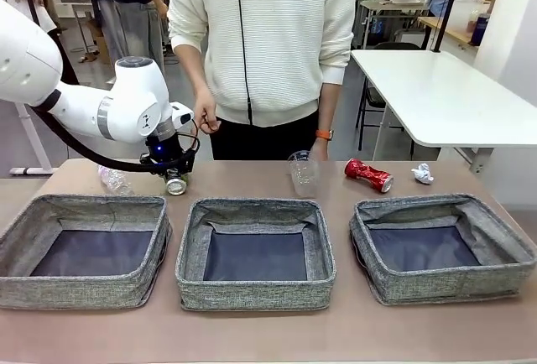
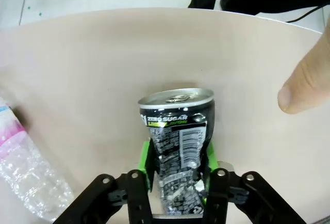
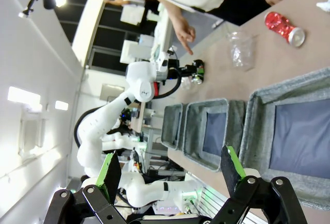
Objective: Sort the waste into the appropriate baskets.
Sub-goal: Pick up the waste item pointed out by the person.
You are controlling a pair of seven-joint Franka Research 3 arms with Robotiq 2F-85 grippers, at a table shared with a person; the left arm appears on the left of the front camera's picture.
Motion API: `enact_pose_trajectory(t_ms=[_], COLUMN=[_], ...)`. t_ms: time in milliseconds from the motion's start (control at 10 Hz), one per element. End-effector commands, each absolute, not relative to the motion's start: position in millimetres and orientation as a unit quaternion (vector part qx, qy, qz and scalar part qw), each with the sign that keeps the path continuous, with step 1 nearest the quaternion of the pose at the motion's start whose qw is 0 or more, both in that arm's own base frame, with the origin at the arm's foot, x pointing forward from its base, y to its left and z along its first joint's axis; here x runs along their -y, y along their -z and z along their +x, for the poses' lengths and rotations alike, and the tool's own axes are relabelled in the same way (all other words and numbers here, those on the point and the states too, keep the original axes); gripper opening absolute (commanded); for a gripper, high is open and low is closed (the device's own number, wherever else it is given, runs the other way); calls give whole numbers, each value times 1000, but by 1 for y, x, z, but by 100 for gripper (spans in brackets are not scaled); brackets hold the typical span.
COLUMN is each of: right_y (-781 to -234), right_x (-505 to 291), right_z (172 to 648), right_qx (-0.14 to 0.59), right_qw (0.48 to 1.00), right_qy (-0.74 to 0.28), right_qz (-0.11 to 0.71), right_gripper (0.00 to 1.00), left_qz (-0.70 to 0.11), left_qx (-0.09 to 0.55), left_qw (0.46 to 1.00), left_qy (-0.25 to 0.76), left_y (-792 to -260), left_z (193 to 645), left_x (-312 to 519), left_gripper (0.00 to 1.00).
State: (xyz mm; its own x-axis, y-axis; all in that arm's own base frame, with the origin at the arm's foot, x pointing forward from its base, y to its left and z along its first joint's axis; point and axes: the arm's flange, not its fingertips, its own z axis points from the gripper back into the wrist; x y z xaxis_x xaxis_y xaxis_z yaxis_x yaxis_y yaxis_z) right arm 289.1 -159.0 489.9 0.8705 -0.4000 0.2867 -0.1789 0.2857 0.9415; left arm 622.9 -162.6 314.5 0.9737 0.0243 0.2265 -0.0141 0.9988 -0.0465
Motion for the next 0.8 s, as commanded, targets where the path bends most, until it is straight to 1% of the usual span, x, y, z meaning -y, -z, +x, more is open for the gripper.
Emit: enact_pose_trajectory(t_ms=[0,100,400,500,600,700], right_y=[-491,-491,-491,-491,-491,-491], right_x=[159,159,159,159,159,159], right_z=[292,292,292,292,292,292], right_qx=[259,259,259,259,259,259], right_qw=[757,757,757,757,757,757], right_qy=[65,65,65,65,65,65], right_qz=[597,597,597,597,597,597], right_gripper=[100,100,100,100,100,100], left_qz=[-25,-24,-30,-36,-68,-126], left_qx=[114,118,116,118,116,129], left_qw=[993,993,993,992,990,981], left_qy=[3,3,-17,-30,-50,-74], left_y=[-319,-321,-322,-332,-358,-399], left_z=[611,610,609,606,594,566], left_x=[160,159,149,141,128,119], left_gripper=[6,0,0,0,0,0])
